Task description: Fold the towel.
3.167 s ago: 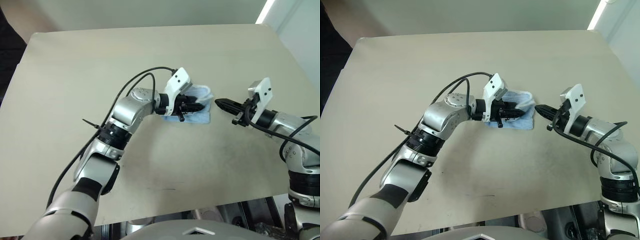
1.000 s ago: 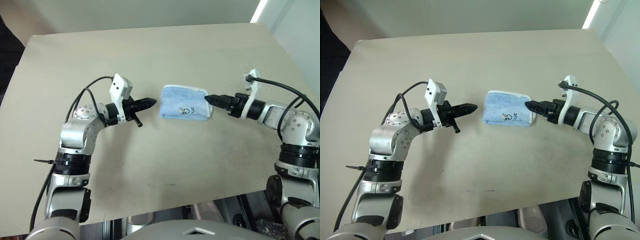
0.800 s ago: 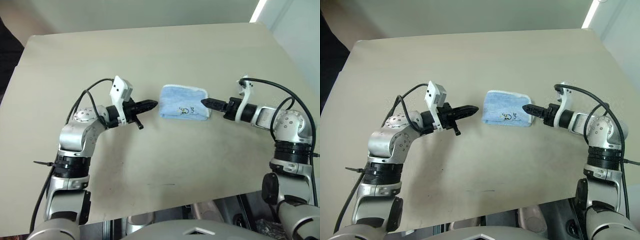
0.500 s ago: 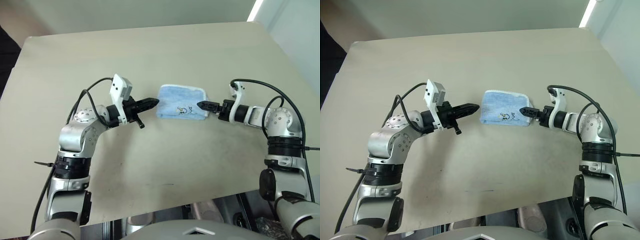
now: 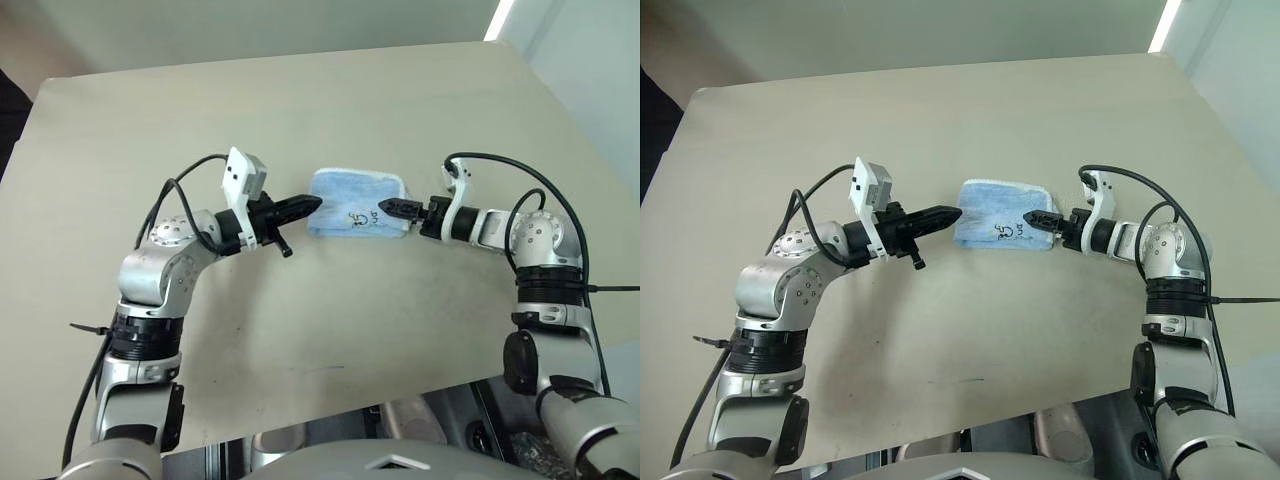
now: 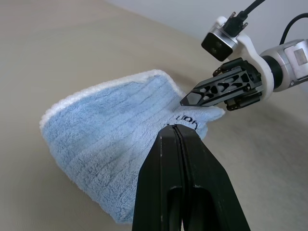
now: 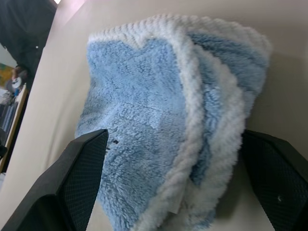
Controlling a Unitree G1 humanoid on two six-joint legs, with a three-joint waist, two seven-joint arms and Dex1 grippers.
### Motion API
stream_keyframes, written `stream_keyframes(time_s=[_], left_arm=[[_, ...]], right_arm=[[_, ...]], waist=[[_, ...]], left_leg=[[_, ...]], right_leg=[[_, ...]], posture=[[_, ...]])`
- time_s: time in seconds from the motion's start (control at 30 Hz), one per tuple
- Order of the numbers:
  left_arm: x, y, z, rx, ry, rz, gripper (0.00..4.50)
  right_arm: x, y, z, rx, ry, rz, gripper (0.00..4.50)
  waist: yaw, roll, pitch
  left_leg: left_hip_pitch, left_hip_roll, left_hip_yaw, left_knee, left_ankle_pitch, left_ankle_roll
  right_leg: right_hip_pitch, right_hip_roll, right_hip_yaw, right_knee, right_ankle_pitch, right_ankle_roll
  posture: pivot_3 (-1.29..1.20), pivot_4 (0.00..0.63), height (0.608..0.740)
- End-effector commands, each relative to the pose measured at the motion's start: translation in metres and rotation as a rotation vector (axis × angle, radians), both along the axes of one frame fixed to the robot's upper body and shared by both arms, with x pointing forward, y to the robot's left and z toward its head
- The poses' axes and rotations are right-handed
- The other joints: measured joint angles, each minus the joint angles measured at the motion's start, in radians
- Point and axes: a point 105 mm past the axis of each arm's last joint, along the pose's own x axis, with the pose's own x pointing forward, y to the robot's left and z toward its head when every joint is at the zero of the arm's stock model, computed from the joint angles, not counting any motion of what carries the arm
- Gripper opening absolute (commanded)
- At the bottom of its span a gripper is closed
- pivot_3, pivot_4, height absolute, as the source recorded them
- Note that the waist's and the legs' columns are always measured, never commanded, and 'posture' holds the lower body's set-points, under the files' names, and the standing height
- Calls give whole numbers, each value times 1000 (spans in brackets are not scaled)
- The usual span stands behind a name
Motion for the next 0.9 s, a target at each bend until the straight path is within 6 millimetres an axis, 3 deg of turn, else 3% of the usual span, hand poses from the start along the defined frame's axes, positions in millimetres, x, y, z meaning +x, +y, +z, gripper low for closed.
stream_keyframes(time_s=[0.03, 0.33, 0.5, 0.6, 0.67, 0.77, 0.87, 0.9], left_arm=[[-5, 0, 10, -1, -42, -10, 0], [-5, -1, 9, -2, -41, -12, 0], [-6, -2, 8, -3, -40, -14, 0], [-7, -2, 7, -3, -41, -11, 0], [-7, -2, 7, -2, -41, -11, 0], [-8, 1, 6, -3, -38, -1, 0], [-9, 1, 6, -2, -38, 0, 0], [-10, 0, 4, -3, -31, -4, 0]], right_arm=[[-1, 3, 13, 14, -47, 26, 3241], [-3, 3, 17, 25, -55, 30, 137], [-3, 2, 18, 27, -57, 28, 37], [-3, -18, 25, 56, -70, -45, 37], [-3, -21, 26, 61, -71, -55, 37], [-1, -56, 50, 132, -121, -184, 37], [-2, -60, 53, 145, -122, -206, 37], [2, -96, 70, 173, -160, -357, 37]], waist=[[1, 0, 0], [1, 0, 0], [1, 0, 0], [3, 0, 0], [5, 0, 0], [7, 0, 0], [8, 0, 0], [7, 0, 0]], left_leg=[[0, 0, 0, 0, 0, 0], [-1, 0, 0, 0, 0, 0], [-1, 0, 0, 0, 0, 0], [-1, 0, 0, 0, 0, 0], [-1, 0, 0, 0, 0, 0], [-1, 0, 1, 0, 0, 0], [-1, -1, 1, 0, 0, 0], [-1, 0, 1, 0, 0, 0]], right_leg=[[0, 0, 0, 0, 0, 0], [0, 0, 0, 0, 0, 0], [0, 0, 0, 0, 0, 0], [0, 0, 0, 0, 0, 0], [0, 0, 0, 0, 0, 0], [0, 0, 0, -1, 0, 0], [0, -1, 0, -1, 0, 0], [0, -1, 0, -1, 0, 0]], posture=[[0, 150, 740], [0, 150, 740], [0, 150, 740], [0, 150, 740], [0, 150, 740], [0, 150, 740], [0, 150, 740], [0, 150, 740]])
